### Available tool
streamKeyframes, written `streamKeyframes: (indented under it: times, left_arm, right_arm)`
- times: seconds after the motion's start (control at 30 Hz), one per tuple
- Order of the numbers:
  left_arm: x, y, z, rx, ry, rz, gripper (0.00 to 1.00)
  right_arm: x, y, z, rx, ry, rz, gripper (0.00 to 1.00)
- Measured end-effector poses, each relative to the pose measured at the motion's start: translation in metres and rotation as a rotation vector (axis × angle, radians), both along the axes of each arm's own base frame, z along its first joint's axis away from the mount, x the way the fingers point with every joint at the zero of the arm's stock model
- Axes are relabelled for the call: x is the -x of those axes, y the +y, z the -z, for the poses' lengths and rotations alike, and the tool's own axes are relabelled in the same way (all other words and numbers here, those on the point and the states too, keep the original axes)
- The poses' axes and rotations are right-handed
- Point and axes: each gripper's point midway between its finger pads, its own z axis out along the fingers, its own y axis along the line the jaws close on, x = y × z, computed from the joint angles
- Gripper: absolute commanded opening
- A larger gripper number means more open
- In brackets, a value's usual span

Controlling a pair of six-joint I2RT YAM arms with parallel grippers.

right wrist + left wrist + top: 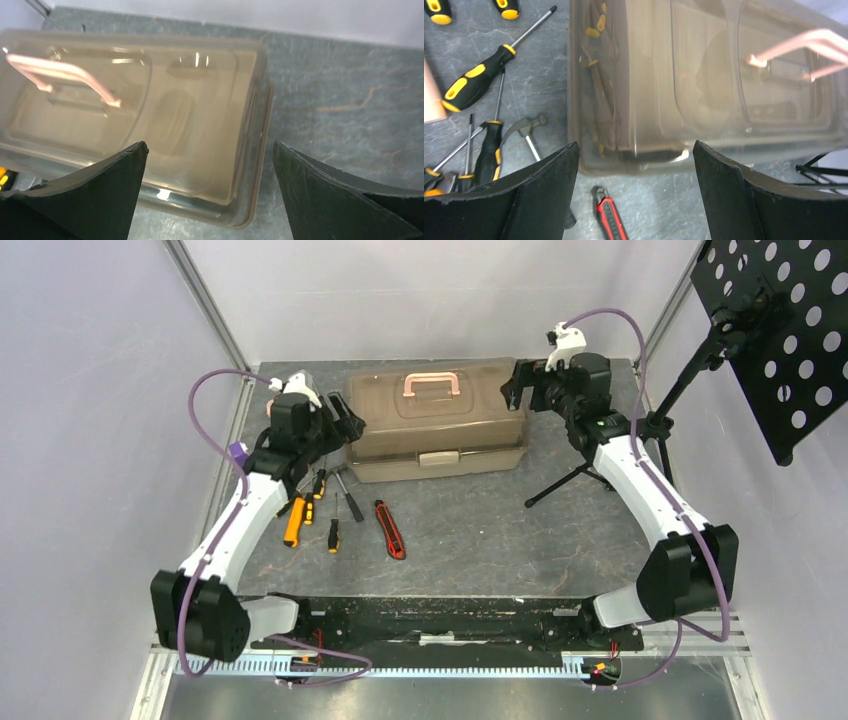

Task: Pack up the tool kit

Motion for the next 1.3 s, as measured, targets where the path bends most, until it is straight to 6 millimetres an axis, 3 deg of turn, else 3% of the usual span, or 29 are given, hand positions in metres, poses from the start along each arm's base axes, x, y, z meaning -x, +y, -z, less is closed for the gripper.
streamKeyframes:
  times: [0.2, 0.4, 0.5, 0.67, 0.87, 0.97, 1.07, 1.17, 1.3]
  left_arm:
    - [-0.035, -0.004, 0.004, 0.025, 0.026, -0.048, 0.89]
    - [-0.068, -0.011, 0.013, 0.019, 0.060, -0.046, 0.88]
    - [-0.084, -0.015, 0.012, 0.020, 0.064, -0.034, 0.88]
    - [-0.126, -0.018, 0.011, 0.007, 0.061, -0.009, 0.87]
    - [-0.186, -0.025, 0.005, -0.003, -0.002, 0.064, 0.86]
    - [-0.203, -0.033, 0.000, 0.004, -0.032, 0.110, 0.87]
    - [-0.206, -0.042, -0.008, 0.002, -0.040, 0.138, 0.88]
    - [-0.201, -0.050, -0.022, -0.012, -0.048, 0.152, 0.88]
    - [-0.178, -0.041, -0.057, -0.037, -0.063, 0.096, 0.88]
  right_arm:
    - [-0.002, 0.013, 0.064, -0.026, 0.165, -0.047, 0.99]
    - [-0.002, 0.018, 0.071, -0.109, 0.163, -0.066, 0.90]
    - [0.010, 0.019, 0.070, -0.143, 0.146, -0.066, 0.89]
    - [0.058, 0.030, 0.070, -0.186, 0.133, -0.075, 0.88]
    - [0.135, 0.071, 0.075, -0.180, 0.116, -0.213, 0.88]
    - [0.171, 0.091, 0.084, -0.171, 0.148, -0.315, 0.89]
    - [0.193, 0.101, 0.093, -0.125, 0.191, -0.394, 0.95]
    - [0.197, 0.098, 0.091, -0.037, 0.193, -0.420, 0.98]
    - [0.170, 0.085, 0.050, 0.037, 0.088, -0.375, 0.98]
